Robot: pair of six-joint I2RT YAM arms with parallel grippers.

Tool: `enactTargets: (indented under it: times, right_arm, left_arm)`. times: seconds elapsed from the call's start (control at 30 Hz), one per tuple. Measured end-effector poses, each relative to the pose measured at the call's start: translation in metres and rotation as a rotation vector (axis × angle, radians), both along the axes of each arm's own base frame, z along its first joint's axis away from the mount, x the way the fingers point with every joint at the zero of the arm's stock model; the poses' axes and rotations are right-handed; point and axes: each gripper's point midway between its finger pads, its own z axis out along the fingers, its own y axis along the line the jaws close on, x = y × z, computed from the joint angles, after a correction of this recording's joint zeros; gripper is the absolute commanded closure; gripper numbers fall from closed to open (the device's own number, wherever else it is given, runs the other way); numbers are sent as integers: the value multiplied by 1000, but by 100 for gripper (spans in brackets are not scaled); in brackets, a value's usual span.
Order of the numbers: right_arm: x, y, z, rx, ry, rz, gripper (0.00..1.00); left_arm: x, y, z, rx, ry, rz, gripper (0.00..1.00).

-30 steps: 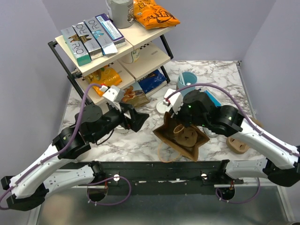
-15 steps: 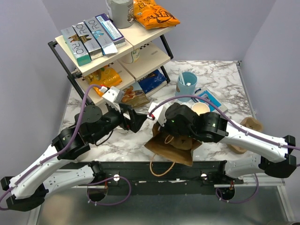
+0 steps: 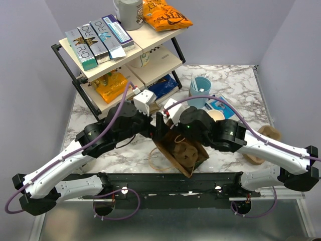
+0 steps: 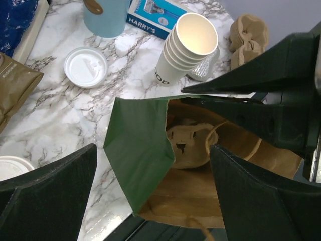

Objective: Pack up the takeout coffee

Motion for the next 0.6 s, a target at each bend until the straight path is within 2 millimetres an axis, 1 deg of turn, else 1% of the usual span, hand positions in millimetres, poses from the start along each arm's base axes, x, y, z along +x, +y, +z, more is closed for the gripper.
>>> enactTargets:
  times: [0.1,0.23,0.27,0.33,0.43,0.47,0.53,0.57,0.6]
  right_arm:
    - [3,-1,3,25,-2,-34,81]
    - [7,-4,2,36,0,-71,81]
    - [8,-5,1,40,2,-77,81]
    - [6,1,4,63,2,-63,81]
    - [6,0,10,90,-6,-63,81]
    - [4,2,12,103,-3,-49,82]
    - [0,7,15,126,5,-24,81]
    - [-2,8,17,137,10,-12,81]
    - [-2,9,17,144,15,-7,82]
  left_arm:
    - [1,-3,-1,10,26,4,1]
    - [4,-8,-9,35,53,7,1]
    - [4,-9,-12,46,58,7,3]
    - [6,-10,-24,87,78,18,4]
    - [12,-10,-48,165,104,31,5]
    - [14,-10,-56,190,107,36,10]
    - [16,-10,-64,218,106,33,15]
    - [17,-10,-65,227,102,30,24]
    - [17,-11,-66,232,97,25,31]
